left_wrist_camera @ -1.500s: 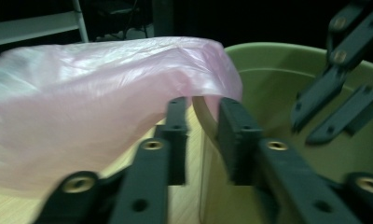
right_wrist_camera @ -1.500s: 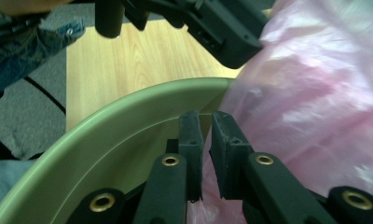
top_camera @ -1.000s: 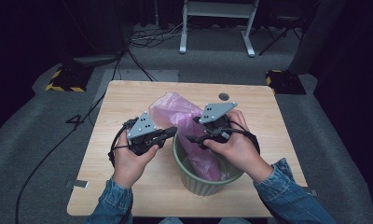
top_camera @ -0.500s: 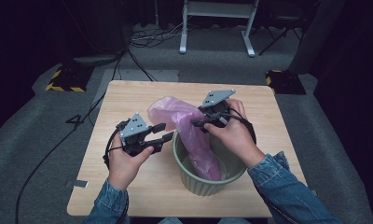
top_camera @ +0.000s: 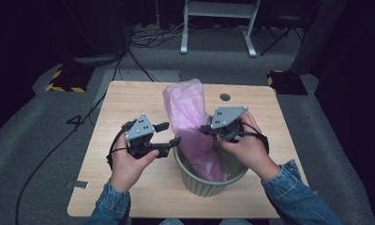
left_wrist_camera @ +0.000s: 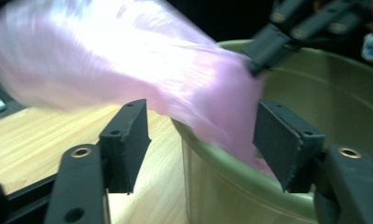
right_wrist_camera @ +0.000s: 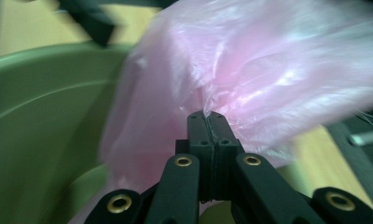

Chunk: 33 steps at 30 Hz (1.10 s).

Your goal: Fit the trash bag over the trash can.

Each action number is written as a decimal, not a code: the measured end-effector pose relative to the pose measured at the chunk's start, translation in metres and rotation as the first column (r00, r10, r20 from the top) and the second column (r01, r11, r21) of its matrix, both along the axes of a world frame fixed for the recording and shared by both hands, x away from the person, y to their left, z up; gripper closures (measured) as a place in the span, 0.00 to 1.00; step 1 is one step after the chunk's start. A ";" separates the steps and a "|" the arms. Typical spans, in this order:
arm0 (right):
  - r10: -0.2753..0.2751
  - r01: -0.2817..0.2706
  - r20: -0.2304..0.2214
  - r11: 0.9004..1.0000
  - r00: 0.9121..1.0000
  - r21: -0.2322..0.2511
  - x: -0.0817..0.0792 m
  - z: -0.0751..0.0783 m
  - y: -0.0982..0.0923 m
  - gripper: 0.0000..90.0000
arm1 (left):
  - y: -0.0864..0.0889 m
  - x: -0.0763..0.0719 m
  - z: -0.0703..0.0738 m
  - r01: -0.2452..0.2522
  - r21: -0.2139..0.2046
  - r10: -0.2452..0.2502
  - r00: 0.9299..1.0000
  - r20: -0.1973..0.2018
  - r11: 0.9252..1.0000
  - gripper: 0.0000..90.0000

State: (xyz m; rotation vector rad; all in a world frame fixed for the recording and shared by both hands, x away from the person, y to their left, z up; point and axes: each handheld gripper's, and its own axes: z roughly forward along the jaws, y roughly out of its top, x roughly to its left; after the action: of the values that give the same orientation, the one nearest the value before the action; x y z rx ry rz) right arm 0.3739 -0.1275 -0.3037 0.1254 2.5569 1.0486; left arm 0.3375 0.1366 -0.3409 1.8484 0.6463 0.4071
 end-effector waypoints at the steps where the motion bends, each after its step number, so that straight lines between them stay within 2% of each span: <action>1: 0.015 -0.015 -0.002 1.000 1.000 -0.015 -0.005 -0.002 0.000 1.00 | -0.002 0.000 0.001 0.004 0.003 -0.004 1.000 0.004 1.000 0.37; 4: 0.062 -0.064 -0.025 0.996 0.998 -0.059 -0.014 -0.008 0.000 1.00 | -0.007 0.000 0.004 0.004 0.000 -0.004 1.000 0.006 1.000 0.34; 5: 0.072 -0.073 -0.018 0.994 0.997 -0.077 -0.016 -0.010 0.000 1.00 | -0.009 0.001 0.004 0.003 -0.001 -0.003 1.000 0.004 1.000 0.33; 9: 0.078 -0.079 -0.014 0.991 0.997 -0.106 -0.020 -0.013 0.001 0.99 | -0.013 0.004 0.005 0.010 0.006 -0.010 1.000 -0.007 1.000 0.36; 10: 0.078 -0.080 -0.015 0.991 0.997 -0.107 -0.020 -0.013 0.001 0.98 | -0.014 0.005 0.005 0.017 0.012 -0.016 1.000 -0.010 1.000 0.42; 12: 0.082 -0.084 -0.022 0.991 0.996 -0.102 -0.021 -0.013 0.000 0.93 | -0.016 0.005 0.005 0.028 0.020 -0.028 1.000 -0.007 0.999 0.64; 13: 0.078 -0.080 -0.026 0.992 0.997 -0.094 -0.021 -0.012 0.000 0.88 | -0.016 0.005 0.005 0.032 0.038 -0.032 0.999 0.004 0.999 0.75; 14: 0.074 -0.077 -0.033 0.994 0.997 -0.083 -0.021 -0.012 -0.001 0.77 | -0.016 0.004 0.004 0.039 0.046 -0.039 0.999 0.006 0.998 0.83; 15: 0.059 -0.062 -0.049 0.997 0.997 -0.052 -0.021 -0.010 -0.003 0.65 | -0.016 0.003 0.004 0.047 0.047 -0.048 0.999 0.002 0.998 0.92; 16: 0.049 -0.051 -0.061 0.998 0.997 -0.029 -0.020 -0.009 -0.005 0.60 | -0.015 0.002 0.003 0.056 0.050 -0.056 0.998 -0.005 0.997 0.95; 18: 0.018 -0.015 -0.094 0.999 0.995 0.030 -0.018 -0.003 -0.013 0.50 | -0.014 0.000 0.003 0.061 0.060 -0.061 0.998 -0.001 0.996 0.98; 20: -0.018 0.025 -0.094 0.997 0.995 0.073 -0.014 0.003 -0.019 0.46 | -0.013 -0.002 0.003 0.069 0.059 -0.069 0.998 0.008 0.996 0.99; 23: -0.082 0.094 -0.098 0.987 0.992 0.127 -0.005 0.011 -0.027 0.41 | -0.013 -0.004 0.003 0.087 0.063 -0.089 0.996 0.024 0.994 0.99; 26: -0.131 0.150 -0.122 0.975 0.984 0.165 0.004 0.013 -0.031 0.37 | -0.015 -0.006 0.004 0.121 0.074 -0.124 0.992 0.036 0.990 0.99; 28: -0.149 0.176 -0.149 0.966 0.977 0.188 0.010 0.013 -0.030 0.37 | -0.017 -0.008 0.004 0.144 0.084 -0.148 0.988 0.046 0.986 0.99; 29: -0.147 0.177 -0.159 0.965 0.976 0.194 0.012 0.012 -0.030 0.43 | -0.018 -0.010 0.004 0.153 0.088 -0.157 0.986 0.049 0.984 0.99; 31: -0.117 0.148 -0.168 0.972 0.979 0.184 0.015 0.011 -0.029 0.61 | -0.020 -0.011 0.004 0.159 0.085 -0.164 0.985 0.053 0.984 0.99; 32: -0.103 0.137 -0.179 0.972 0.978 0.192 0.016 0.010 -0.028 0.71 | -0.020 -0.011 0.004 0.164 0.080 -0.168 0.985 0.050 0.983 0.99; 33: -0.076 0.112 -0.189 0.976 0.979 0.189 0.016 0.009 -0.028 0.84 | -0.019 -0.011 0.003 0.166 0.065 -0.169 0.985 0.044 0.984 0.97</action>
State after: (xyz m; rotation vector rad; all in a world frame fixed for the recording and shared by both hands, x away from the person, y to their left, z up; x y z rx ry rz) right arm 0.3895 -0.1559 -0.2946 0.4092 2.5679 1.3075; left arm 0.3270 0.1173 -0.3378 1.9283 0.4451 0.3630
